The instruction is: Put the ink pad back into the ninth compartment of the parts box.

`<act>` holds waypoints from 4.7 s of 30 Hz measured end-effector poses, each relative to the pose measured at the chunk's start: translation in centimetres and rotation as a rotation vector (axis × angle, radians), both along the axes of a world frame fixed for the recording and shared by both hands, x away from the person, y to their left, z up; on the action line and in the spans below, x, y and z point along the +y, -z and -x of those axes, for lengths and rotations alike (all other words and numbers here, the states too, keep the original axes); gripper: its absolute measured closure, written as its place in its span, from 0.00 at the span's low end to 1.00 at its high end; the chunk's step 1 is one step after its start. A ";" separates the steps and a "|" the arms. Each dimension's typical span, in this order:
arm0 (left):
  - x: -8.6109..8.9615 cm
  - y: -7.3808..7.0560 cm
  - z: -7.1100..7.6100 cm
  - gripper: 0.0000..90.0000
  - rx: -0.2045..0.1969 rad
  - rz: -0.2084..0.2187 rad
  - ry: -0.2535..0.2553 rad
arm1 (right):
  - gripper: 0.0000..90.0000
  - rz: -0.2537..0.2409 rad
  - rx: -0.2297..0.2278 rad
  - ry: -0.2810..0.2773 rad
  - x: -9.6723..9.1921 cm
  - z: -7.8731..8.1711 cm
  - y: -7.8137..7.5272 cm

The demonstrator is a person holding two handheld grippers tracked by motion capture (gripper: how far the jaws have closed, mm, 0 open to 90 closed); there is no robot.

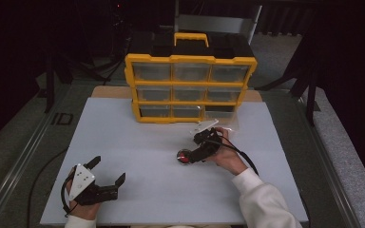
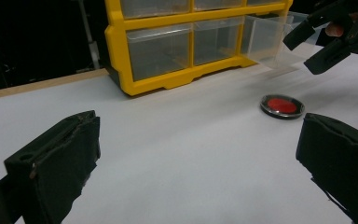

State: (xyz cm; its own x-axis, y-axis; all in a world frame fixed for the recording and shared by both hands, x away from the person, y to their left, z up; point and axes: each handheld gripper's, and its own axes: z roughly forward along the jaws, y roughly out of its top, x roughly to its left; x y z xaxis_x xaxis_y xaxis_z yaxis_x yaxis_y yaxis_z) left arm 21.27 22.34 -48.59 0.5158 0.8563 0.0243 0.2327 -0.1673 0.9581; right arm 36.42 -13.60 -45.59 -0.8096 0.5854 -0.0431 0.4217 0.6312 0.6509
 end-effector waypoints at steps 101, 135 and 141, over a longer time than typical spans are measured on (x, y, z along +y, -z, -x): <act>0.1 0.0 0.0 0.00 0.000 -0.003 -0.008 | 0.12 0.123 0.082 -0.066 2.9 0.0 4.5; 0.1 -0.1 0.1 0.00 -0.002 -0.003 -0.013 | 0.32 0.159 0.165 -0.026 2.7 -0.7 4.9; 0.1 -0.1 0.2 0.00 -0.004 -0.002 -0.014 | 0.32 0.162 0.170 -0.035 2.7 -0.8 4.9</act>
State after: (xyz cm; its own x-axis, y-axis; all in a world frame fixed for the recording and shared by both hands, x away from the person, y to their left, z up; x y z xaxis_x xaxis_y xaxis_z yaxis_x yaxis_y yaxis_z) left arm 21.10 22.46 -48.45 0.5040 0.8632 0.0281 0.2316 -0.1663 0.9585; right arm 37.21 -10.93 -50.52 -0.8329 0.5535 0.0042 0.4926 0.7378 0.4616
